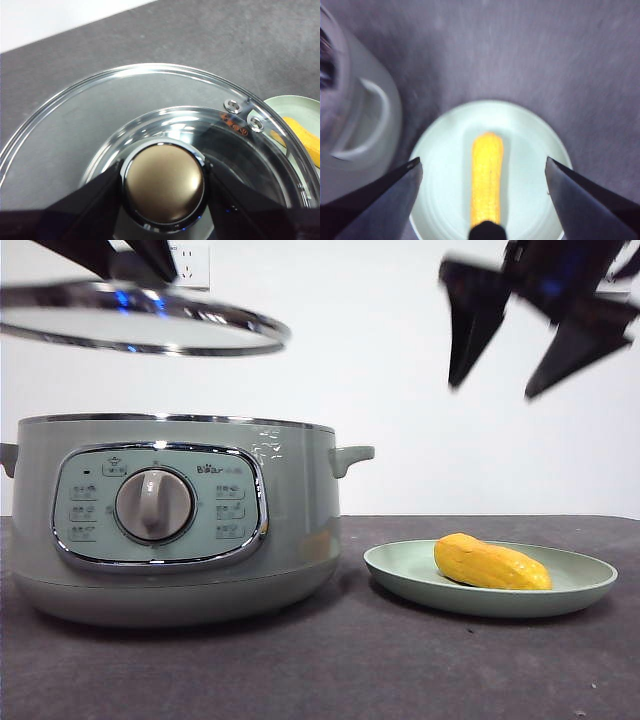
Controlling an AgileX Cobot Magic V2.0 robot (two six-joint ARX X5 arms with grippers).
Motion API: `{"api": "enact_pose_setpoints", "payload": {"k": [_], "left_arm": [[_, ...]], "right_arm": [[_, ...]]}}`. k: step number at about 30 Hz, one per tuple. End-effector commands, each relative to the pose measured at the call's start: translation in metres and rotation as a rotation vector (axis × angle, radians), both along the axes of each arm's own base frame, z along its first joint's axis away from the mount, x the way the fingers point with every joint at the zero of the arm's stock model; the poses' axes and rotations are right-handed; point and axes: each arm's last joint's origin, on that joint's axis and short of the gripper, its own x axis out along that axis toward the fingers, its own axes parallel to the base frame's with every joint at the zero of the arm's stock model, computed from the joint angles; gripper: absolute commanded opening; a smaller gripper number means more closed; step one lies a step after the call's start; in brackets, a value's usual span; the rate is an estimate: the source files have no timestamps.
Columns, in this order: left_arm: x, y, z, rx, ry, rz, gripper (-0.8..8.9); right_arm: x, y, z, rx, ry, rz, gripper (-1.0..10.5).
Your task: Take the corn out from the steamer,put the corn on the plate,close the lid
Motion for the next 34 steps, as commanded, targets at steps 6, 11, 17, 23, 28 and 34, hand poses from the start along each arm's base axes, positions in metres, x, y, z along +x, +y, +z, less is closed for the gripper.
{"api": "enact_pose_setpoints", "payload": {"k": [6, 11, 17, 23, 28, 34], "left_arm": [[0.024, -0.016, -0.011, -0.051, 0.013, -0.009, -0.09], [0.026, -0.023, -0.015, -0.055, 0.023, -0.027, -0.09], [0.024, -0.03, -0.025, -0.072, 0.037, -0.036, -0.09], [0.023, -0.03, -0.042, -0.061, 0.065, -0.032, -0.09], [0.022, -0.03, -0.05, -0.057, 0.074, -0.03, -0.09], [0.02, -0.029, -0.064, -0.041, 0.115, -0.016, -0.09]], "right_arm": [[-0.031, -0.015, 0.033, 0.061, -0.108, -0.012, 4.1], [-0.042, -0.02, 0.041, 0.071, -0.132, -0.013, 4.1], [-0.044, -0.021, 0.041, 0.068, -0.127, -0.014, 4.1], [-0.044, -0.021, 0.04, 0.064, -0.119, -0.014, 4.1], [-0.044, -0.021, 0.04, 0.064, -0.119, -0.014, 4.1], [-0.044, -0.021, 0.04, 0.064, -0.119, -0.013, 4.1]]}}
